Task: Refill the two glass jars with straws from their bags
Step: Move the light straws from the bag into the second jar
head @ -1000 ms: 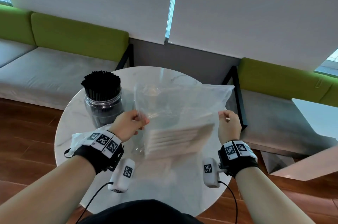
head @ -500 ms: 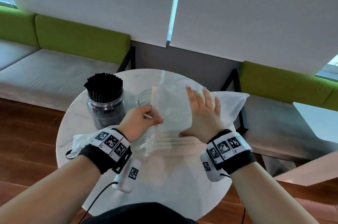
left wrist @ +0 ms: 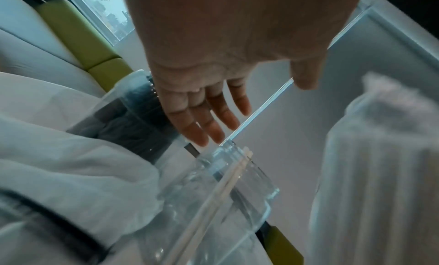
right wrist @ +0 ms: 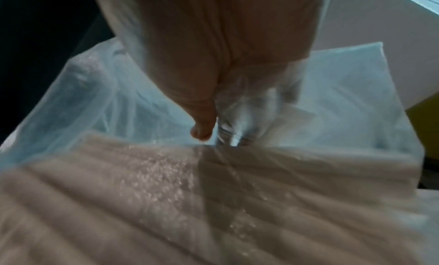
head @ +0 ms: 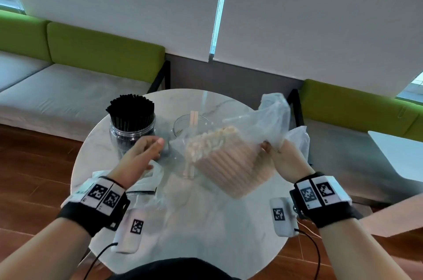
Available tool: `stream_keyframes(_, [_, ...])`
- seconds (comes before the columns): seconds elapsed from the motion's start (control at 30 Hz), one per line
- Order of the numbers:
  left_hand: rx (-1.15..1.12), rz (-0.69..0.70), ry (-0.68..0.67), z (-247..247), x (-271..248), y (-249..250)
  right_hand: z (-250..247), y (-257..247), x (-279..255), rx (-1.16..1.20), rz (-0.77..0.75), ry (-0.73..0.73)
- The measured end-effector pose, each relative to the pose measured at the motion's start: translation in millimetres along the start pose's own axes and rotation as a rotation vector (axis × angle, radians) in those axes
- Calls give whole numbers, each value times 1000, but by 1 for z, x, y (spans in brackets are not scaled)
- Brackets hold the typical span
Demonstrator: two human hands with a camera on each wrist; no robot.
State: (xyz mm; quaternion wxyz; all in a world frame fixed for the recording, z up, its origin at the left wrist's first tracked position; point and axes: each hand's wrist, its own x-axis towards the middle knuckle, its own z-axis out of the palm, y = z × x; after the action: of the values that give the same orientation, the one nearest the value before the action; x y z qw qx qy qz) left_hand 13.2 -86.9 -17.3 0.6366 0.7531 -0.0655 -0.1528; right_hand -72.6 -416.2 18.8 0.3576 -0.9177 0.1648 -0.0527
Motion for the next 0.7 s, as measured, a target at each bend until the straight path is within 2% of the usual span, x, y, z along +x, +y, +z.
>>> stream_keyframes(0.1, [120,24,-306,11,-17,2,8,-13,-8,227,-13,28])
stream_keyframes(0.17, [84,63,-423,27,-24,10,17,-34,-15,404,-68,0])
stream_keyframes(0.2, [31,71,-433,33,-24,14,22,-42,-18,488,-70,-32])
stream_keyframes(0.27, [-92,63,-412,35,-24,22,30,-58,-23,645,-55,-111])
stream_keyframes(0.33, [-152,67,-364,26,-22,25,39,-66,-22,705,-56,-139])
stream_keyframes(0.5, [-130,108,-237,-9,-25,32,57,-88,-19,709,-171,-189])
stream_keyframes(0.6, [-84,111,-95,-35,-22,35,76,-105,-15,615,-251,-214])
stream_keyframes(0.7, [-19,91,-28,-67,-15,28,103,-124,-16,580,-256,-265])
